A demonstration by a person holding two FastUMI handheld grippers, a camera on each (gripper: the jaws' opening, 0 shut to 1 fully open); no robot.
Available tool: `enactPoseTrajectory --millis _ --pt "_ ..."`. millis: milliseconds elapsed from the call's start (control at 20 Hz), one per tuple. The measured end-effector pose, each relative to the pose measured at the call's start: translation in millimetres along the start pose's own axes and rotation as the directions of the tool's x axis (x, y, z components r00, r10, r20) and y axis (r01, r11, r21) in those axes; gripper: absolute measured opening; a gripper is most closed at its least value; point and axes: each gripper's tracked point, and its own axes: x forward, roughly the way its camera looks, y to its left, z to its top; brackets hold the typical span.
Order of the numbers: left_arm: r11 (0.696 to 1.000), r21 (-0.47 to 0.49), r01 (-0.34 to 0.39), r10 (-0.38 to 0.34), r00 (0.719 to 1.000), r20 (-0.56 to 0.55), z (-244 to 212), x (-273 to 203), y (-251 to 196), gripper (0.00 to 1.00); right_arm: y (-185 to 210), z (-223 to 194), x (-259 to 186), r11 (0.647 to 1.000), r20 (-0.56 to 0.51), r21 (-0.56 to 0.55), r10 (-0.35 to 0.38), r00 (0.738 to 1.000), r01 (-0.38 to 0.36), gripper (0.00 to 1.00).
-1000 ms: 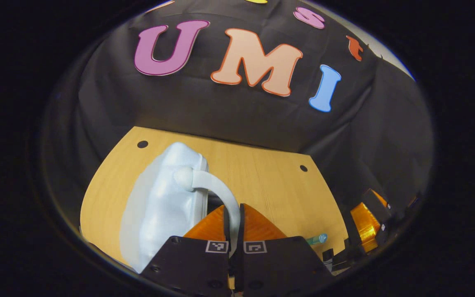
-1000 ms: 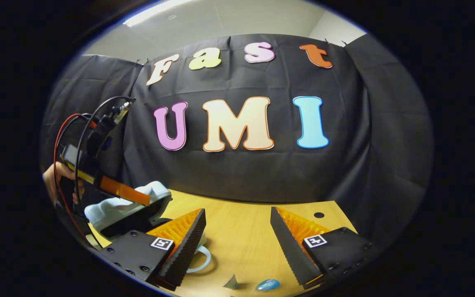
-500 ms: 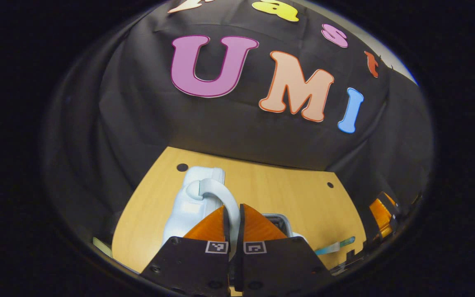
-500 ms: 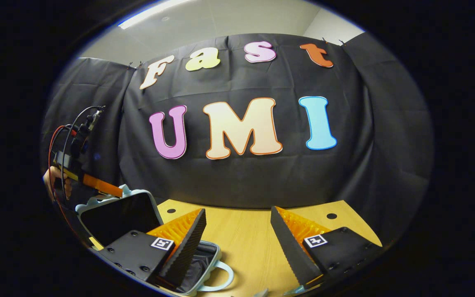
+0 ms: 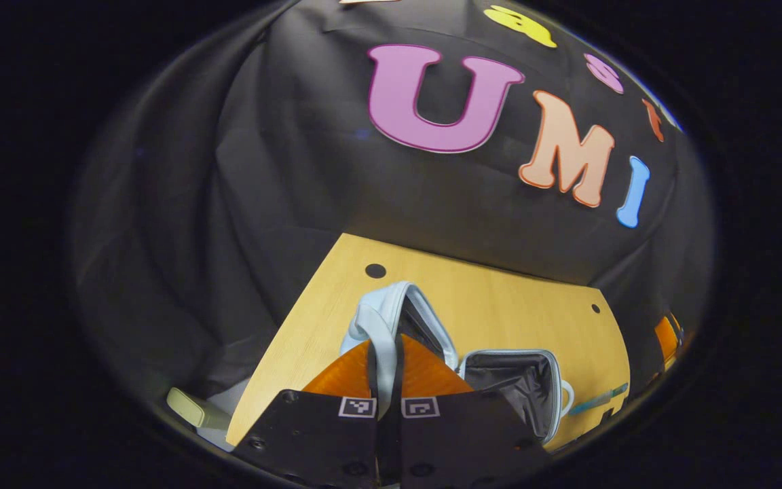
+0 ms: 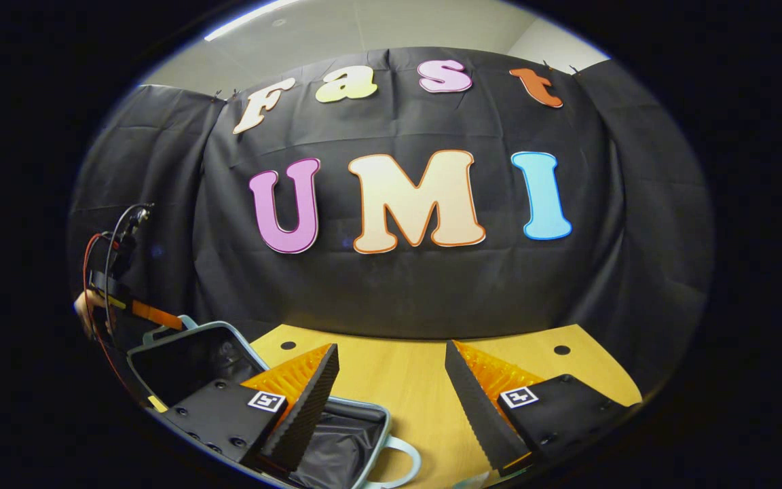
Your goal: First open the suitcase, pack the skin care products into it, and then close the suitcase.
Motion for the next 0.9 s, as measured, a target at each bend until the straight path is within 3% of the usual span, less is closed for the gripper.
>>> enactPoseTrajectory --millis 500,700,750,800,900 --pt "0.978 -0.149 -0.145 0.132 0.987 -0.092 -60 46 95 0.00 17 -9 3 1.000 -0.035 -0.016 0.008 0.999 -0.008 0.98" --pt "0.946 -0.183 -0.268 0.253 0.962 -0.102 -78 58 126 0.03 10 -11 -2 0.999 -0.037 -0.032 0.002 0.999 -0.003 0.98" --pt "0.934 -0.185 -0.306 0.298 0.952 -0.070 -78 52 134 0.16 7 -10 -4 0.999 -0.038 -0.034 -0.001 0.999 0.000 0.96" --pt "0.932 -0.199 -0.302 0.303 0.952 -0.026 -68 47 135 0.14 3 -10 -6 0.999 -0.037 -0.034 -0.002 0.999 0.001 0.98" --pt "0.929 -0.217 -0.299 0.320 0.945 0.067 -50 41 124 0.71 -4 -9 -12 1.000 -0.033 -0.030 0.005 0.999 -0.006 0.98"
